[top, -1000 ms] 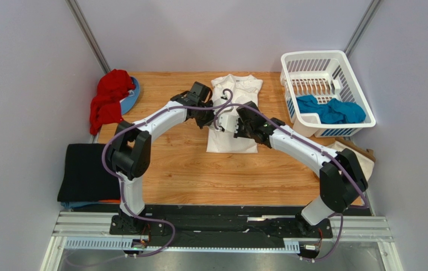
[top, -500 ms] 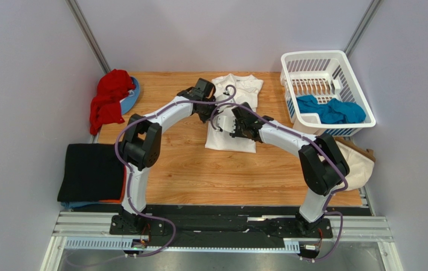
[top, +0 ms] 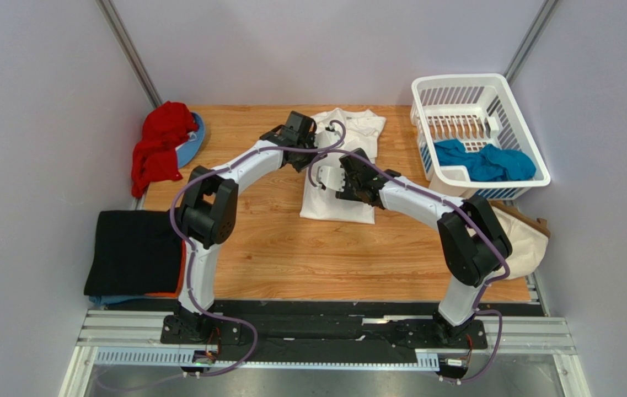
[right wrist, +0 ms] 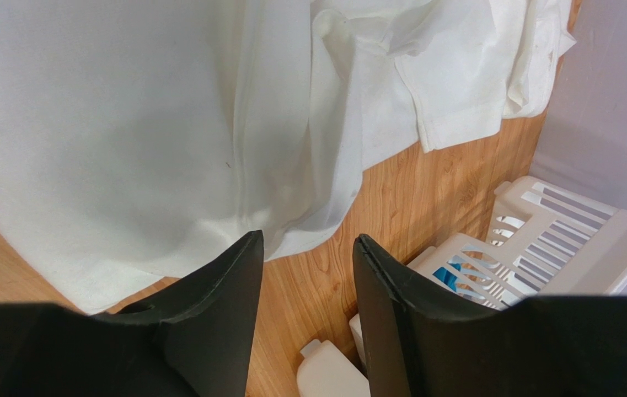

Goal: Fold and stack the t-shirts
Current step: Fold the tshirt

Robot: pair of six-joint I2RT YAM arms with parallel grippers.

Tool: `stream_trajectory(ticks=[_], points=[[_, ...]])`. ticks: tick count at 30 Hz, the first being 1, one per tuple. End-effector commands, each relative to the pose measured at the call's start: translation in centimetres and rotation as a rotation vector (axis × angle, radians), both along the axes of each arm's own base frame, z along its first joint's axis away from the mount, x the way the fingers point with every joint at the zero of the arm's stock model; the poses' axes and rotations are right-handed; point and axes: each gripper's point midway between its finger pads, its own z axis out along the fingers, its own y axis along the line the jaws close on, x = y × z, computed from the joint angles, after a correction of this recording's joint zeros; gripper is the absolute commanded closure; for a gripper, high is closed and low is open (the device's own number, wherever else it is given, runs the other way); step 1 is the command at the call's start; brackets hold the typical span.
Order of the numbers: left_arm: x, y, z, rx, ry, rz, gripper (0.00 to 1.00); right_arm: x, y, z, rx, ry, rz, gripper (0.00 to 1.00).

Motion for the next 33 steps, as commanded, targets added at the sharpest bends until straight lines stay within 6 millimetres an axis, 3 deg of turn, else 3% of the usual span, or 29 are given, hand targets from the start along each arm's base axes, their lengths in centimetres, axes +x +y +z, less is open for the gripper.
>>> stream_trajectory(ticks=[1, 9, 12, 19, 22, 24, 29, 33], points=[[1.5, 1.0, 1.4, 0.001, -0.093, 0.071, 0.65, 1.9, 0.2, 2.8, 0.037, -0.114, -0.026, 0.51], [0.8, 1.6, 4.2, -0.041, -0.152, 0.094, 0.61, 1.7, -0.5, 4.0, 0.048, -0.15, -0.067, 0.5], [0.4, 1.8, 5.6, -0.066, -0.174, 0.105, 0.57, 1.6, -0.7, 5.0, 0.069, -0.173, -0.092, 0.35], [-0.7, 2.7, 7.0, -0.069, -0.21, 0.112, 0.49, 1.6, -1.5, 6.7, 0.104, -0.211, -0.158, 0.3], [-1.0, 3.6, 7.6, -0.06, -0.234, 0.141, 0.43, 1.4, -1.8, 7.2, 0.111, -0.223, -0.177, 0.23], [-1.2, 3.9, 8.0, -0.063, -0.245, 0.157, 0.37, 1.1, -2.1, 7.6, 0.123, -0.229, -0.199, 0.1], [-2.0, 4.5, 9.2, -0.079, -0.245, 0.188, 0.2, 0.6, -2.5, 8.5, 0.191, -0.227, -0.269, 0.01], [-2.1, 5.4, 9.5, -0.042, -0.244, 0.212, 0.16, 0.2, -3.1, 8.7, 0.265, -0.201, -0.353, 0.0]])
